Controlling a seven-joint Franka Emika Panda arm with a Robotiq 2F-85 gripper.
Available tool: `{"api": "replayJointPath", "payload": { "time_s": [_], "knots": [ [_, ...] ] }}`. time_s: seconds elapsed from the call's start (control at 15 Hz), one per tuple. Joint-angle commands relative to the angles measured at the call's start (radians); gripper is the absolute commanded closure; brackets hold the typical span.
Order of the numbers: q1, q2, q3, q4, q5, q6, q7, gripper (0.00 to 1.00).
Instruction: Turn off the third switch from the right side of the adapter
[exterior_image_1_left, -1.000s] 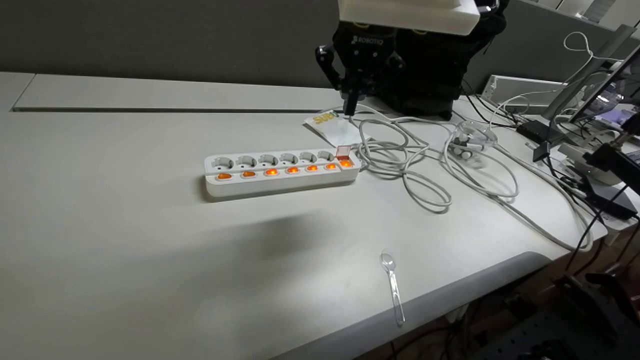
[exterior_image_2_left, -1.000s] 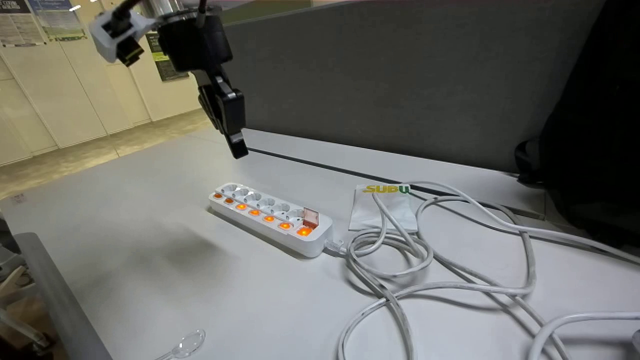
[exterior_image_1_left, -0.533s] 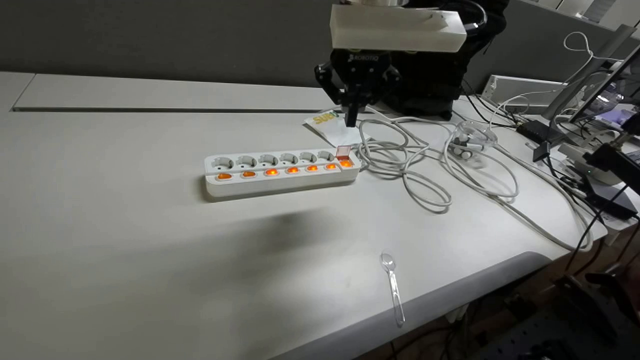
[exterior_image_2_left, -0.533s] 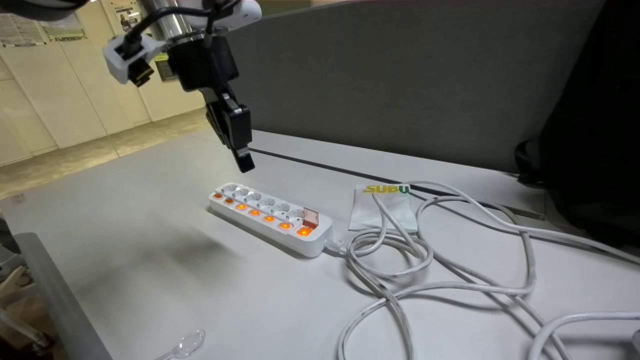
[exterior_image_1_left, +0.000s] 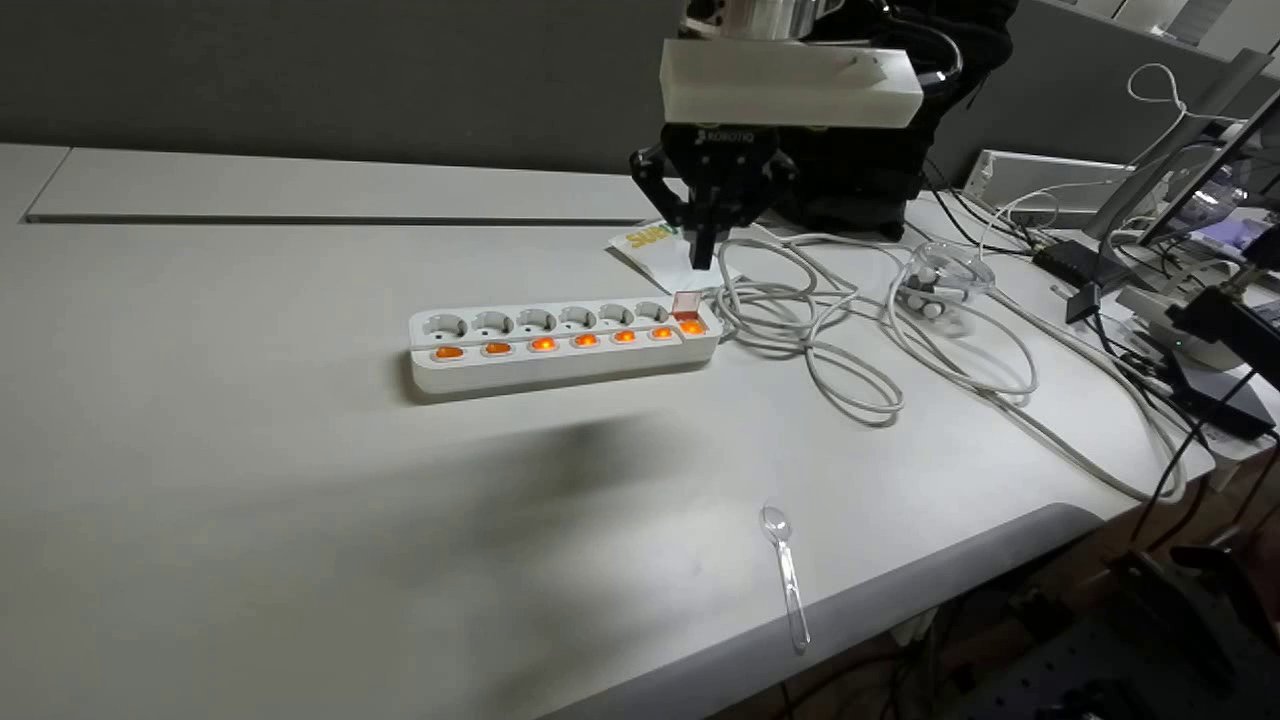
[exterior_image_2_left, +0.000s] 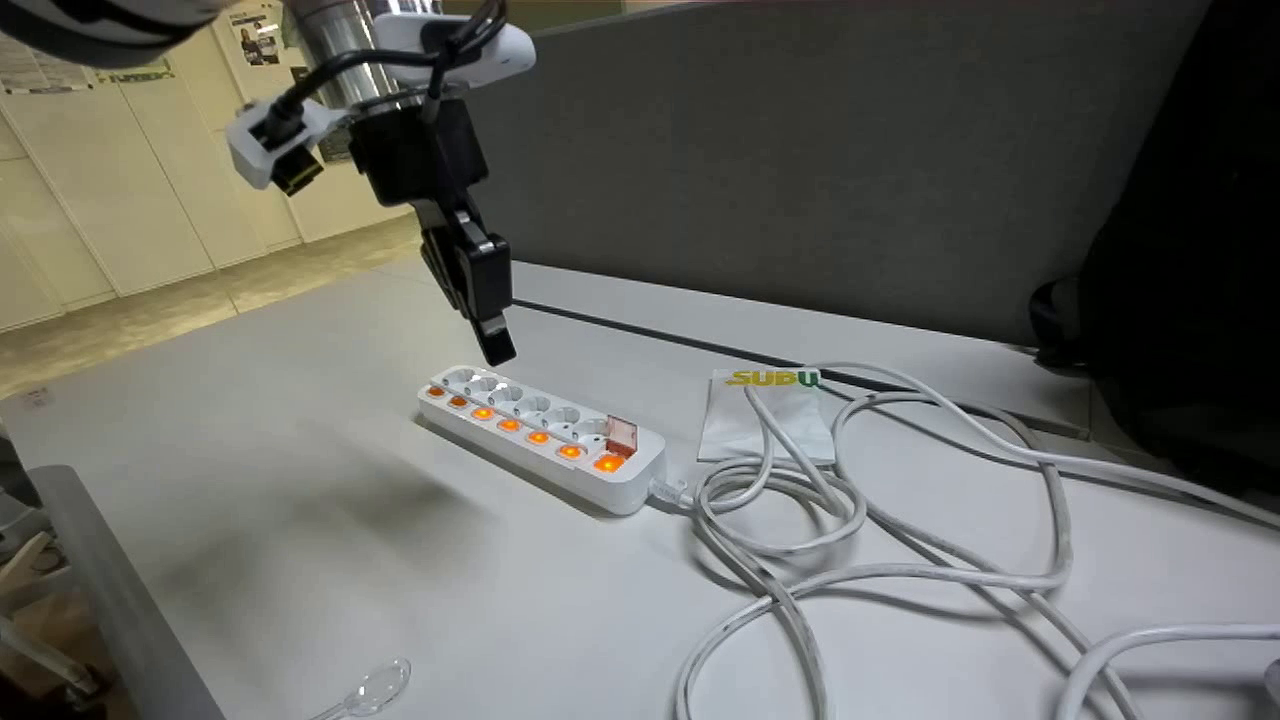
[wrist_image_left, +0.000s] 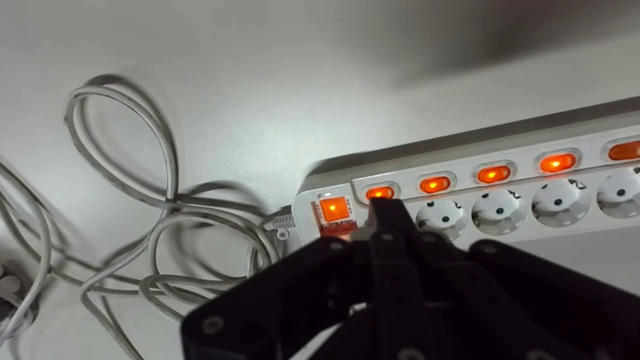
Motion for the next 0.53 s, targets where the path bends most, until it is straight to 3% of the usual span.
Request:
{"api": "replayJointPath", "payload": {
  "time_s": [0.0, 0.47],
  "knots": [
    [0.014, 0.083, -0.041, 0.050, 0.006, 0.024, -0.018, 1.00],
    [0.032, 0.203, -0.062, 0.111, 0.083, 0.069, -0.153, 1.00]
  ]
}}
